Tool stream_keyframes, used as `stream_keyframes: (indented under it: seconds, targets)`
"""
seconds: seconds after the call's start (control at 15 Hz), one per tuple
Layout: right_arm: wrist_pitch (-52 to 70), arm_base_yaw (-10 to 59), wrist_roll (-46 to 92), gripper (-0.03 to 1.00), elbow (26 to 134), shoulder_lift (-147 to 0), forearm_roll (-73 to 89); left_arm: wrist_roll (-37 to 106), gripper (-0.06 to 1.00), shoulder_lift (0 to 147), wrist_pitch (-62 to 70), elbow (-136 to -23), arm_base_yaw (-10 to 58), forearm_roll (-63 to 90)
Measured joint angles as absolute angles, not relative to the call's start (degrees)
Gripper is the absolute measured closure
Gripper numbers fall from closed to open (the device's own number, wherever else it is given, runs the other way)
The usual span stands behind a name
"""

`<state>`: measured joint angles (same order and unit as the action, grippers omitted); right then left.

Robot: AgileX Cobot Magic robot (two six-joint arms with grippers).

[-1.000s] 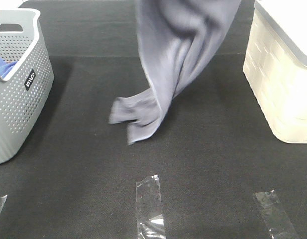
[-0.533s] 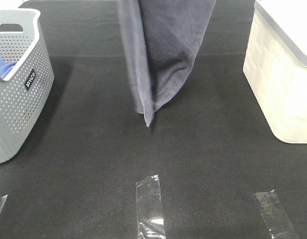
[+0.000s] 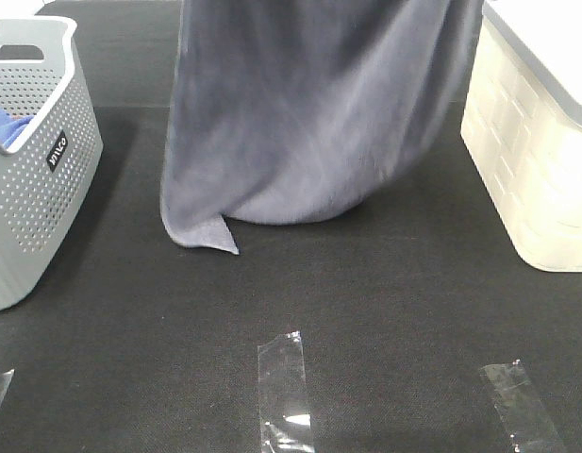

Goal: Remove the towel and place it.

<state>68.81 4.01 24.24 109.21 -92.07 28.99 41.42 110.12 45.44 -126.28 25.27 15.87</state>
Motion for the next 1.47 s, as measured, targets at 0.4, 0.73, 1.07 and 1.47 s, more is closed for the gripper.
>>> stream_keyframes:
  seconds: [0.4, 0.73, 1.07, 1.47]
  targets:
    - [70.24, 4.64, 11.63, 0.97, 109.21, -98.32, 21.31, 7.85, 0.94, 117.00, 58.38, -126.22, 25.84, 0.00]
    - [59.42, 4.70, 11.97, 0.97, 109.21, -112.13, 23.26, 3.72, 0.94, 126.91, 42.51, -125.88, 24.92, -11.23]
    - [33.80, 4.98, 19.31, 0.97, 116.20, -115.91, 25.95, -0.92, 0.94, 129.77, -0.92, -128.17, 19.60, -13.41]
    - [43.66, 5.16, 24.35, 0.97, 133.90, -108.75, 30.42, 3.90, 0.94, 129.37, -9.28, -147.42, 19.31, -16.16]
